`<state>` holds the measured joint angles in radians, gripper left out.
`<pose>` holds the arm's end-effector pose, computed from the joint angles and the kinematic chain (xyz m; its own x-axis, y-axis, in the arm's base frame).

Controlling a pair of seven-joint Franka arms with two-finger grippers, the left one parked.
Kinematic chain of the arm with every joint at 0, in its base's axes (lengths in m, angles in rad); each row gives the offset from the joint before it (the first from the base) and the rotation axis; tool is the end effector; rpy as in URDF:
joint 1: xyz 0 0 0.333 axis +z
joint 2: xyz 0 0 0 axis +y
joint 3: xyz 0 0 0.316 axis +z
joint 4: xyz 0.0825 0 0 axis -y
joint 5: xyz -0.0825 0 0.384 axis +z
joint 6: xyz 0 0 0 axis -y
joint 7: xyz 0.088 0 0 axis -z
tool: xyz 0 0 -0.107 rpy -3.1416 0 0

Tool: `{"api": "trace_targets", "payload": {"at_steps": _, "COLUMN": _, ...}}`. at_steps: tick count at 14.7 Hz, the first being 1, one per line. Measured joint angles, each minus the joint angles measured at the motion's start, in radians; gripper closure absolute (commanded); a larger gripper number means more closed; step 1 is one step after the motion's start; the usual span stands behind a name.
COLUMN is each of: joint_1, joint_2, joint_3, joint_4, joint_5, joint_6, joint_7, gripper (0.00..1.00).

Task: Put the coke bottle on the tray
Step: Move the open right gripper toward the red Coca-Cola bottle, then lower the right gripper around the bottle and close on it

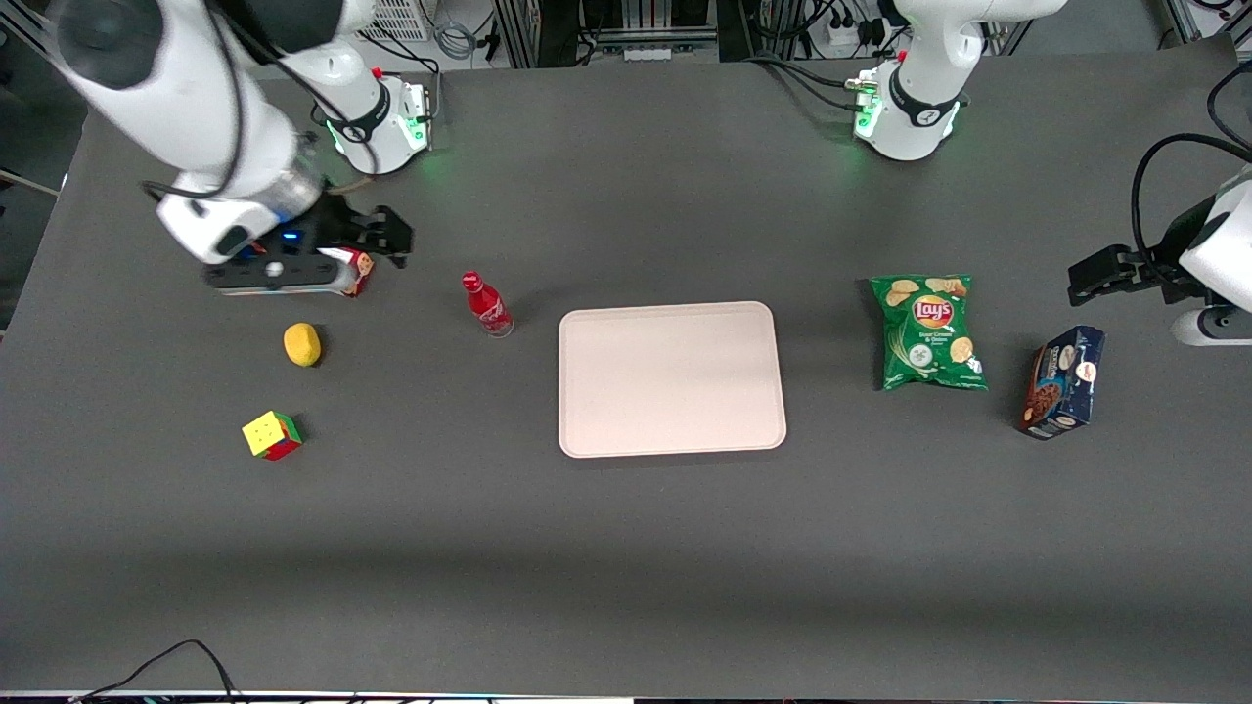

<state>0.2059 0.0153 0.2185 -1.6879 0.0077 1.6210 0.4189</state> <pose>0.5082 0.2296 0.5651 0.9969 0.0040 -0.0791 0.0058 -0.9997 0.0233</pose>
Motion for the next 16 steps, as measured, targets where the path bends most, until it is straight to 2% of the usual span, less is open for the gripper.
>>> {"api": "trace_targets", "payload": {"at_steps": 3, "joint_1": 0.0, "joint_2": 0.0, "joint_3": 0.069, "joint_4": -0.1, "joint_5": 0.0, "joint_6": 0.076, "joint_7": 0.06, "gripper": 0.0}}
{"api": "trace_targets", "payload": {"at_steps": 16, "joint_1": -0.001, "joint_2": -0.088, "joint_3": 0.153, "joint_4": -0.663, "joint_5": 0.013, "joint_6": 0.678, "joint_7": 0.065, "gripper": 0.0}}
